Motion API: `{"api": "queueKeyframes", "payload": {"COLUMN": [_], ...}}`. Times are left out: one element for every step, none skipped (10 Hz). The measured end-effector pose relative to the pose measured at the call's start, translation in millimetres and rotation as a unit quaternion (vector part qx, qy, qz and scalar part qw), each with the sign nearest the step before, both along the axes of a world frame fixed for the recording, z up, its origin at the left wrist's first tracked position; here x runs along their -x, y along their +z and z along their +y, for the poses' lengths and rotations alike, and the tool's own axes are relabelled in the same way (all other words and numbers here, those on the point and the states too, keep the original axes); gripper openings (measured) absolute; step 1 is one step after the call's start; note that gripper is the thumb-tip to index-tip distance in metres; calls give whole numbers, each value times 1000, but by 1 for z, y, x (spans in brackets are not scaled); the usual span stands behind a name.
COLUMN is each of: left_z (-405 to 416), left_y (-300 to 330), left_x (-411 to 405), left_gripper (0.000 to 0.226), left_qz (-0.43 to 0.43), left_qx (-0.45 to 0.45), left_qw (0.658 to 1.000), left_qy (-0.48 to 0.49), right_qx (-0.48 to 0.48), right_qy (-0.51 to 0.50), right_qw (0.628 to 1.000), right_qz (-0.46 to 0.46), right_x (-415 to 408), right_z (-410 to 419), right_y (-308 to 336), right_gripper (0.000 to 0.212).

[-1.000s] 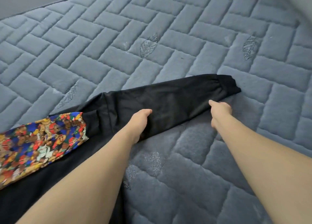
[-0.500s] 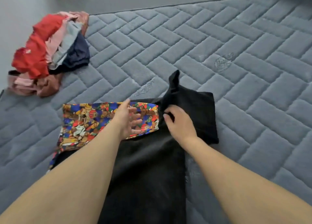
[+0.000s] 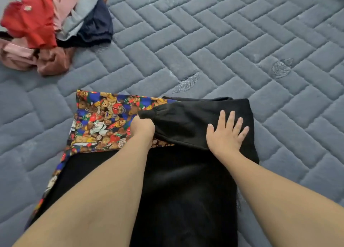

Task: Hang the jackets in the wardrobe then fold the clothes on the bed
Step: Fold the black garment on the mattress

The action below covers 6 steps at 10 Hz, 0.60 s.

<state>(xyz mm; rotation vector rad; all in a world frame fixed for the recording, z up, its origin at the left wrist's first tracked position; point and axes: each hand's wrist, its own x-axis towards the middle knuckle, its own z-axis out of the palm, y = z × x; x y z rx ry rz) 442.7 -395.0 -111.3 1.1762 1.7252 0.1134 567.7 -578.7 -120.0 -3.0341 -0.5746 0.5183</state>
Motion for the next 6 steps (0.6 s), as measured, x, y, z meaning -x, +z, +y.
{"api": "queueKeyframes", "payload": {"left_z": [40, 87, 120, 133, 103, 61], "left_y": [17, 29, 25, 15, 1, -18], "left_x": [38, 79, 106, 110, 90, 54], "left_gripper": [43, 35, 34, 32, 50, 74], "left_qz": [18, 43, 118, 247, 251, 184], "left_qx": [-80, -149, -188, -191, -307, -305], "left_qw": [997, 988, 975, 948, 916, 874], "left_qy": [5, 10, 18, 61, -67, -330], "right_qx": [6, 15, 16, 14, 1, -19], "right_qy": [7, 17, 20, 30, 19, 20], "right_qw": [1000, 1000, 1000, 999, 1000, 998], "right_qz": [21, 20, 16, 3, -19, -49], "right_x": [17, 27, 31, 31, 24, 11], "right_z": [34, 61, 75, 80, 82, 85], "right_y": [2, -3, -15, -29, -38, -42], "right_gripper": [66, 68, 69, 70, 72, 71]}}
